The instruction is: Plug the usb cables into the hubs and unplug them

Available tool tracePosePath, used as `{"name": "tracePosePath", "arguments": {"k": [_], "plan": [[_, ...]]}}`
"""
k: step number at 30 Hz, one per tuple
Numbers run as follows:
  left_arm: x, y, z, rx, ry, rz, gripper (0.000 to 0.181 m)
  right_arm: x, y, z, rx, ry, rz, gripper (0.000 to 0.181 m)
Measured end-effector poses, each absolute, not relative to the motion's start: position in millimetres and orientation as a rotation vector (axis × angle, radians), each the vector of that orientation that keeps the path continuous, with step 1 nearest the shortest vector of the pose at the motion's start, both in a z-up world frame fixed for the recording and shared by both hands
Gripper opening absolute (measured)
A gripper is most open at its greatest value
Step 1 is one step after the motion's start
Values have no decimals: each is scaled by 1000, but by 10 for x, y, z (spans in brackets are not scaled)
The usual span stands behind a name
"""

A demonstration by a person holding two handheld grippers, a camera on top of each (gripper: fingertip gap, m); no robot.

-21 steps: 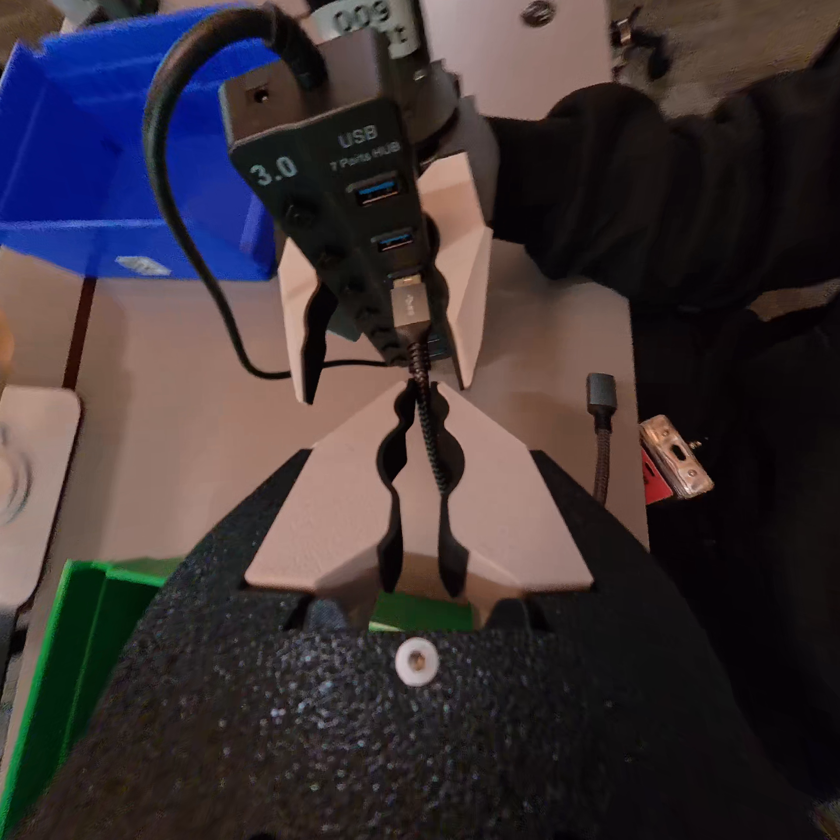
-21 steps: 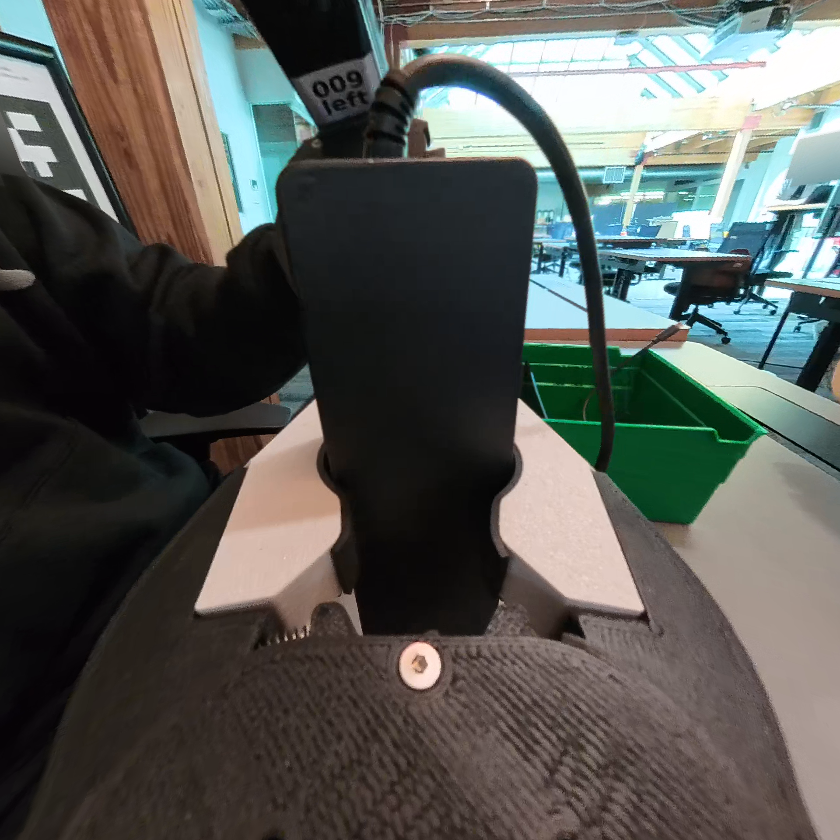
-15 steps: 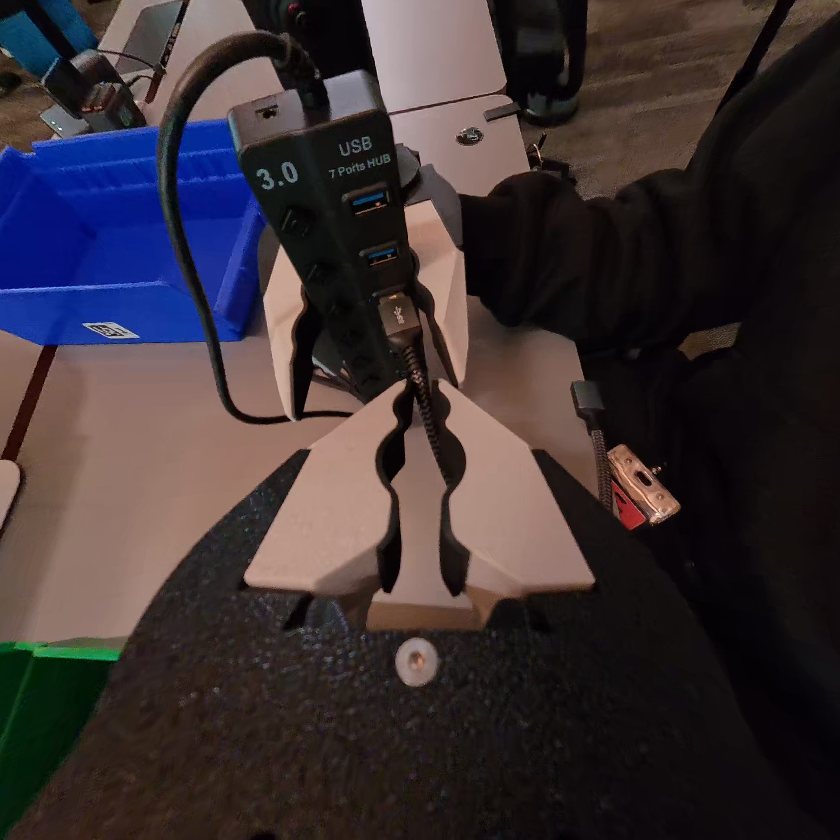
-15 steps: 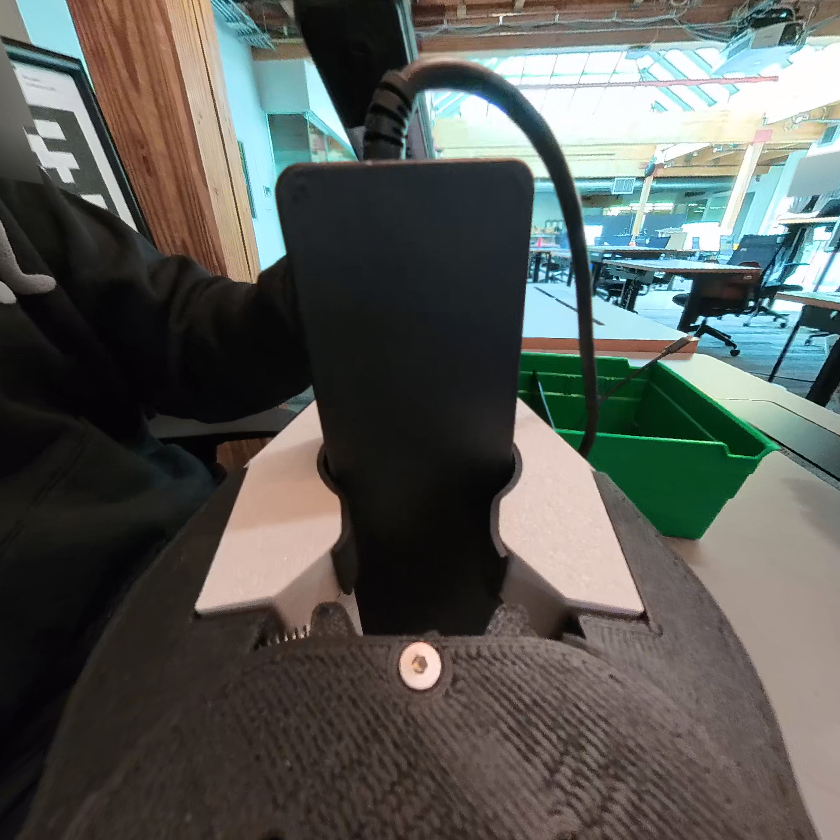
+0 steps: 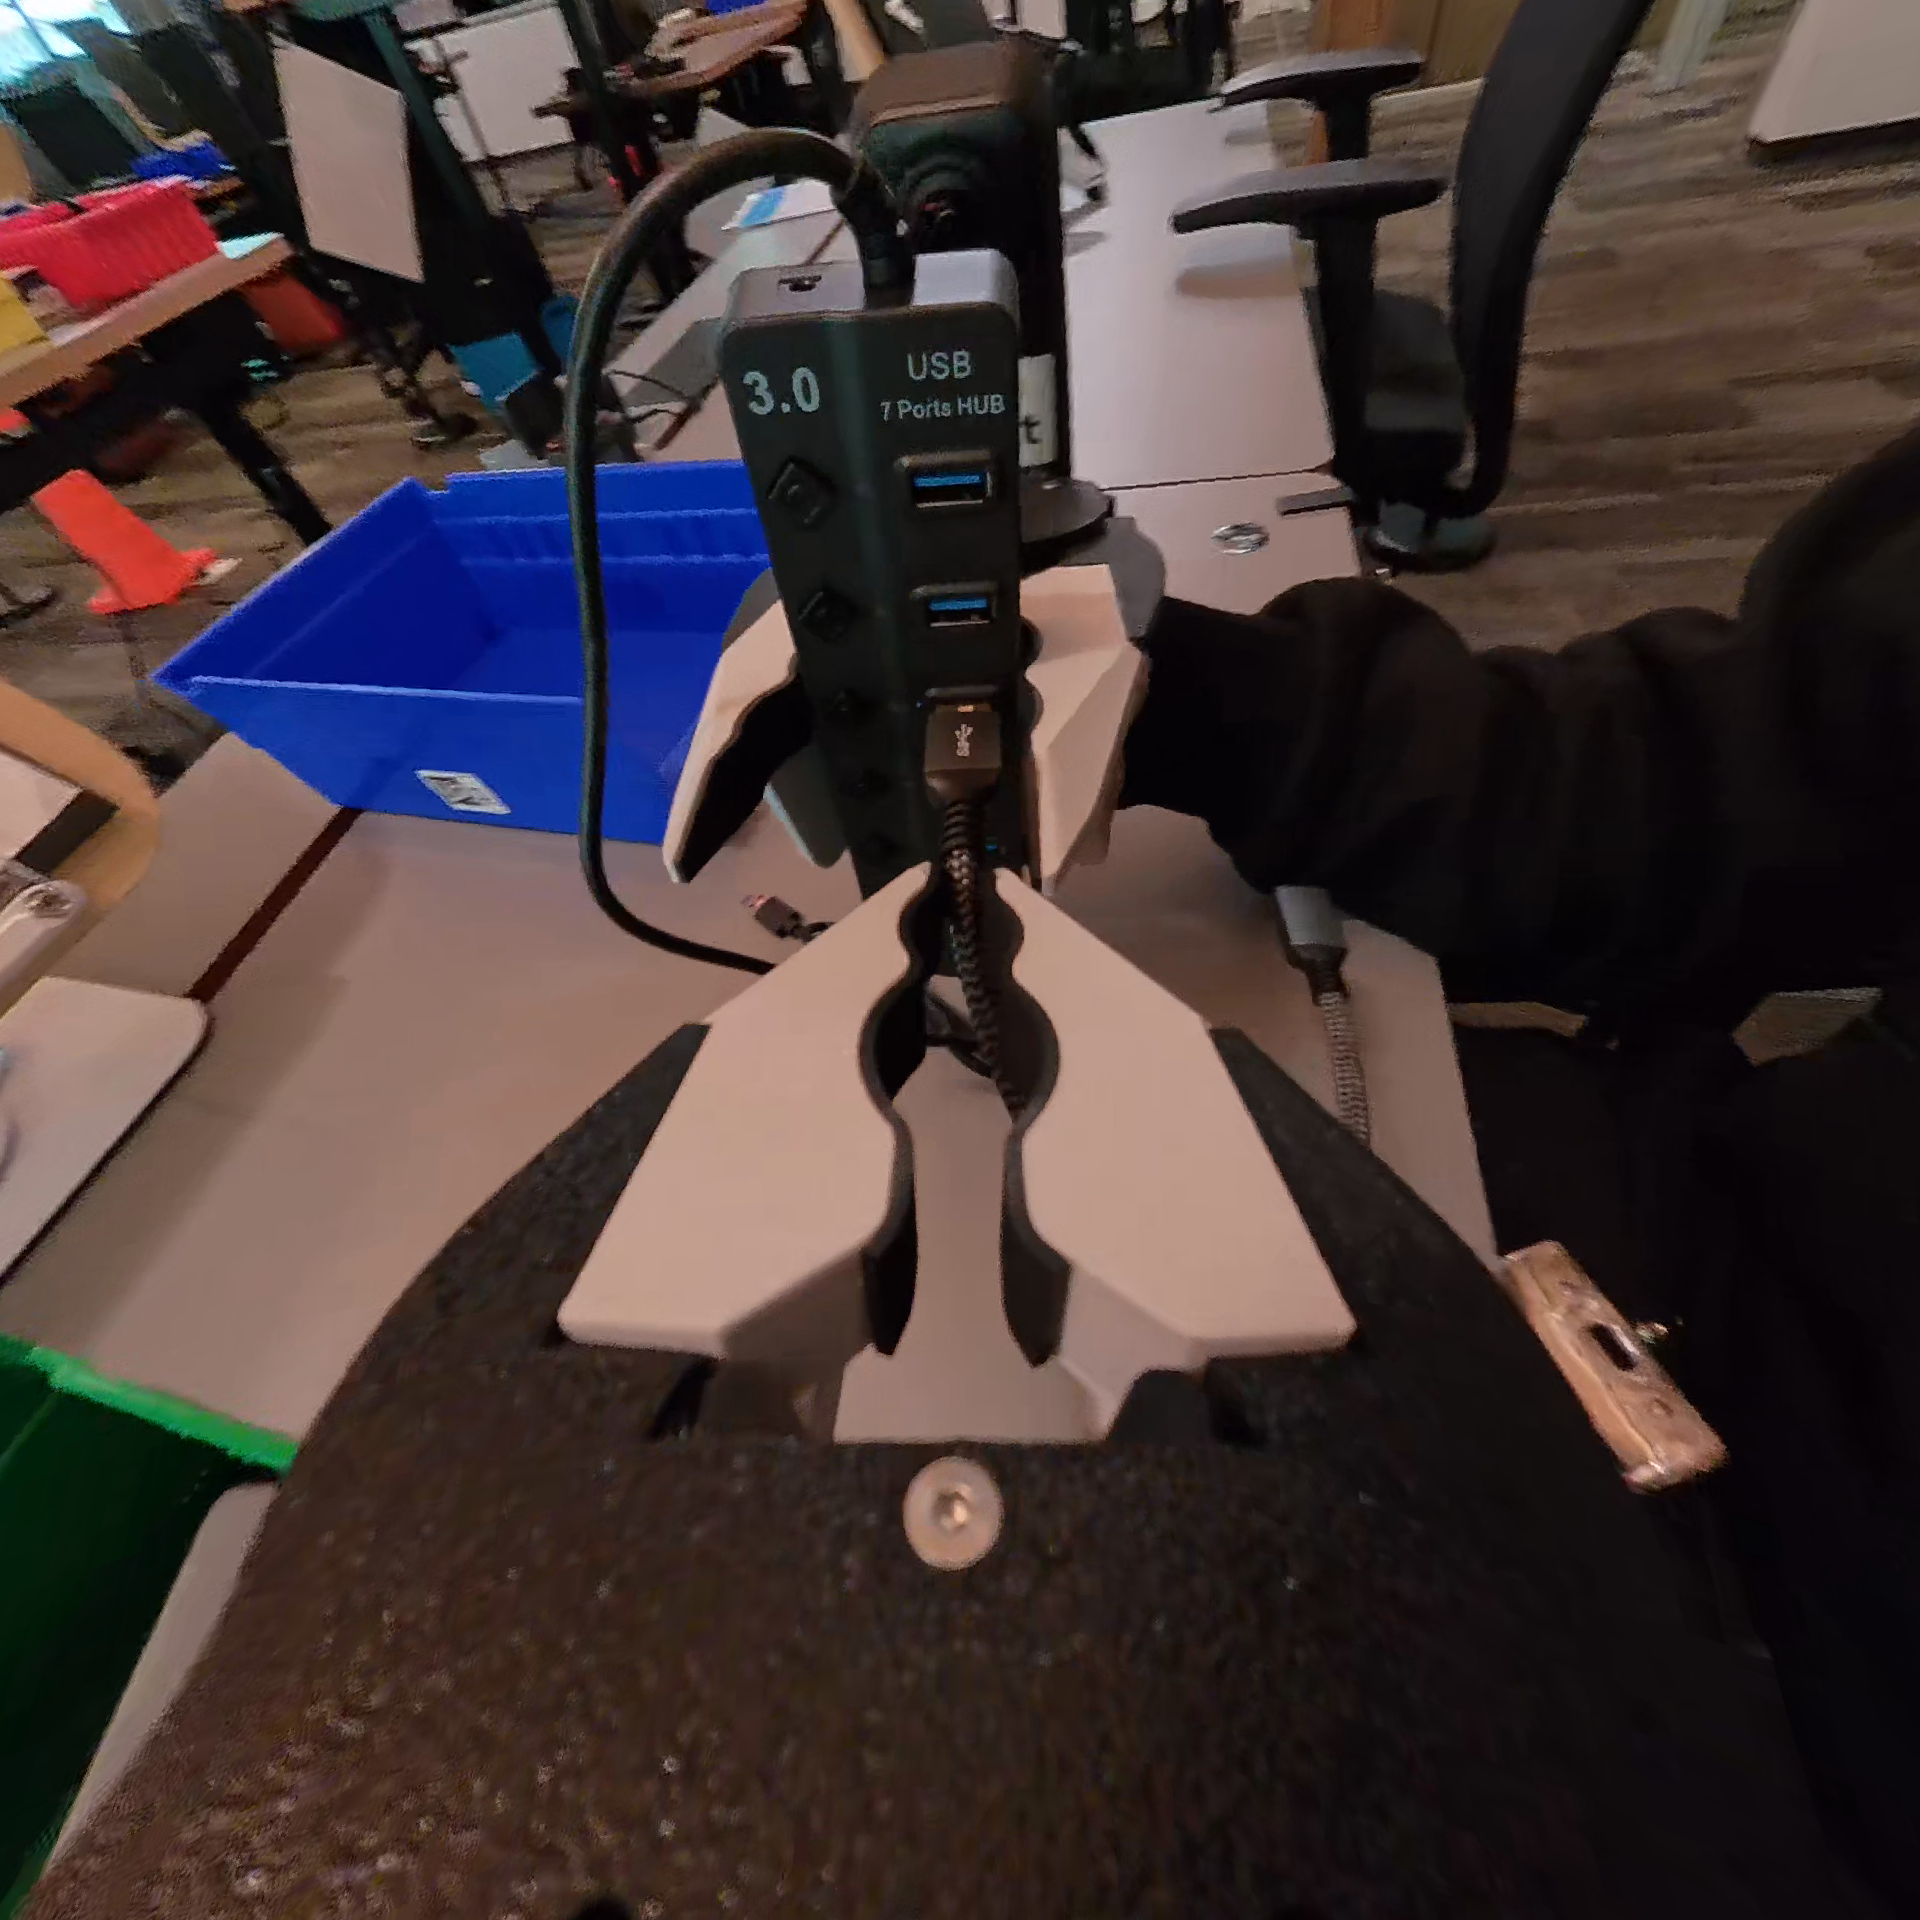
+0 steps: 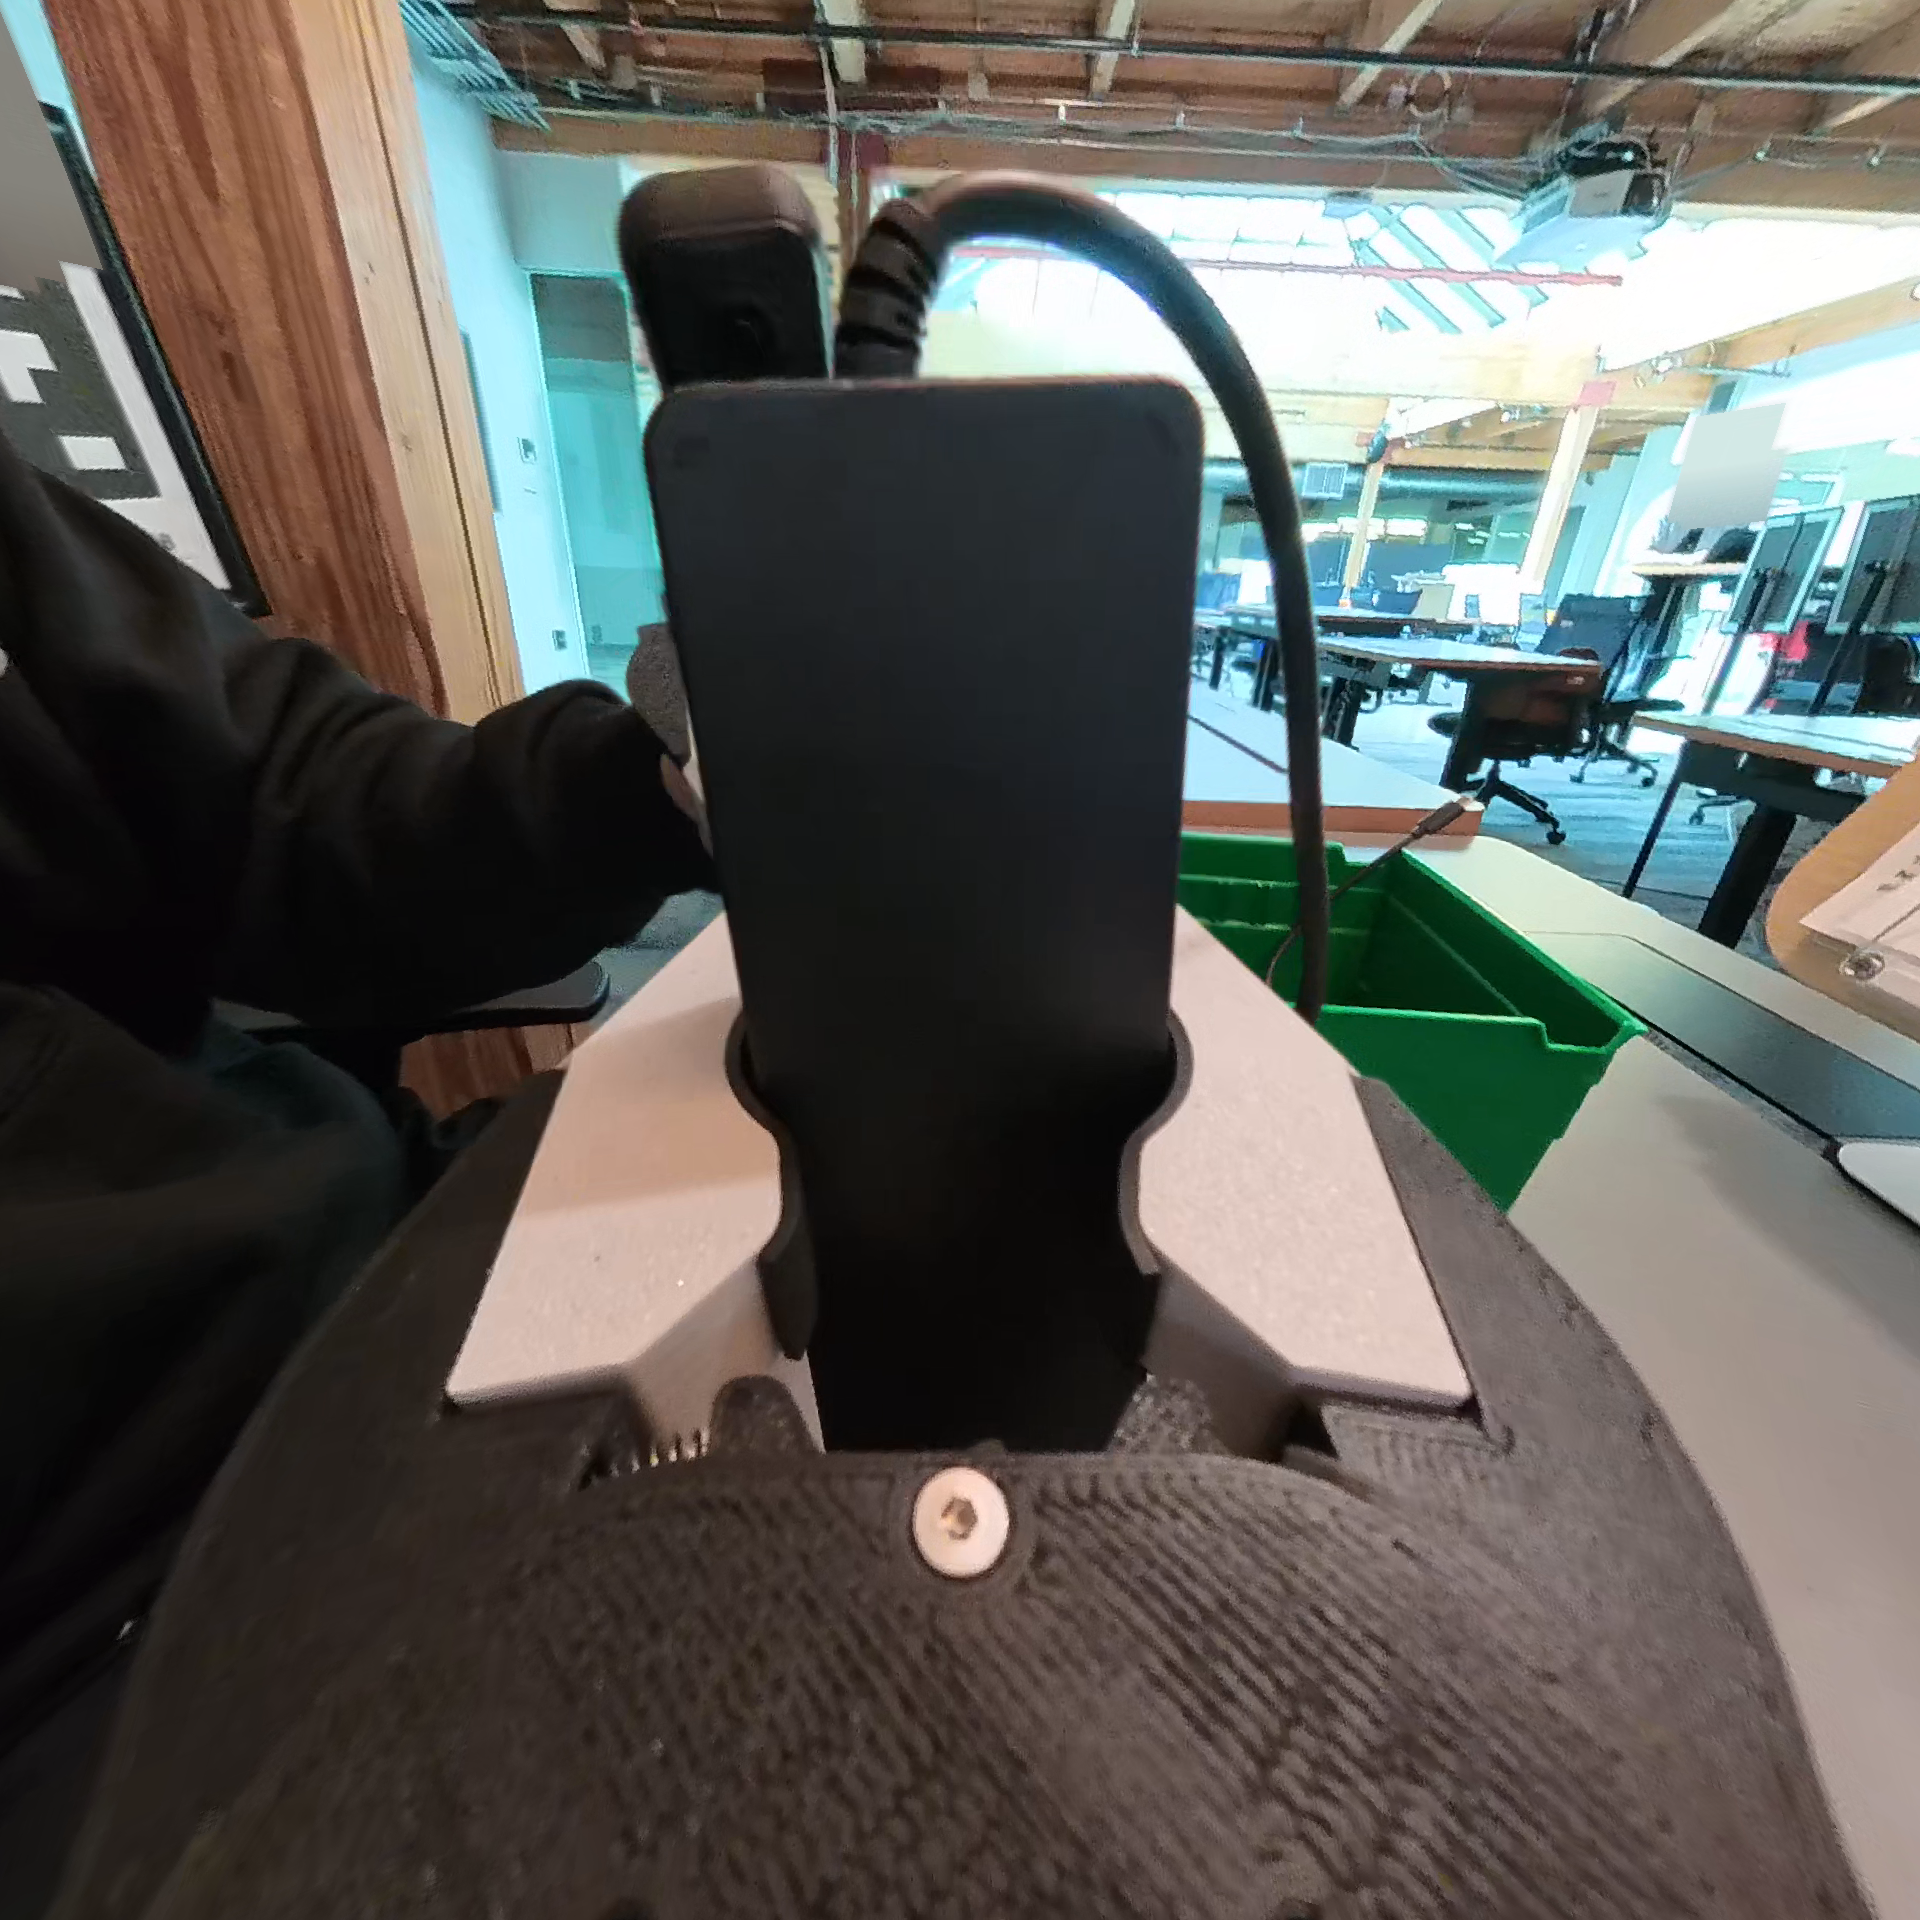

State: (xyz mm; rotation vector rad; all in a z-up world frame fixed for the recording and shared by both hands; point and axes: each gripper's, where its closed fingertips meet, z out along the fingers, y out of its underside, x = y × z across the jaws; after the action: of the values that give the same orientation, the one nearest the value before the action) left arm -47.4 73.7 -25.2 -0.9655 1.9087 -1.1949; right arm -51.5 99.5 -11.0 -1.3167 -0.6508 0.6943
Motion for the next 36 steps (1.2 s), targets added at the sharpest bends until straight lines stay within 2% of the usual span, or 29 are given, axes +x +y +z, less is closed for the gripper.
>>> {"name": "tracePosePath", "arguments": {"k": [5,13,22,24,26,28,31,34,36], "plan": [[-473,779,-239,-984,1798,-1219,2,-548,1006,-102,-1317,-638,731,66],[-514,808,-332,-942,1928,-1081,2,-633,1014,-150,-1336,-665,748,66],[-518,786,-247,-942,1886,-1289,3,-595,1008,-86,-1266,-667,682,66],[-529,861,-181,-951,1868,-1253,17,-587,1009,-112,-1278,-680,653,66],[-514,959,82,-983,1748,-1260,23,-573,1038,-136,-1292,-678,631,66],[-481,853,353,-986,1681,-1323,38,-599,1059,-143,-1292,-681,633,66],[-292,714,275,-1088,1775,-1146,74,-670,1122,-173,-1319,-692,600,66],[-133,605,244,-1117,1806,-1067,77,-748,1151,-183,-1339,-699,594,66],[-68,586,275,-1089,1803,-1057,53,-791,1157,-219,-1369,-707,617,65]]}}
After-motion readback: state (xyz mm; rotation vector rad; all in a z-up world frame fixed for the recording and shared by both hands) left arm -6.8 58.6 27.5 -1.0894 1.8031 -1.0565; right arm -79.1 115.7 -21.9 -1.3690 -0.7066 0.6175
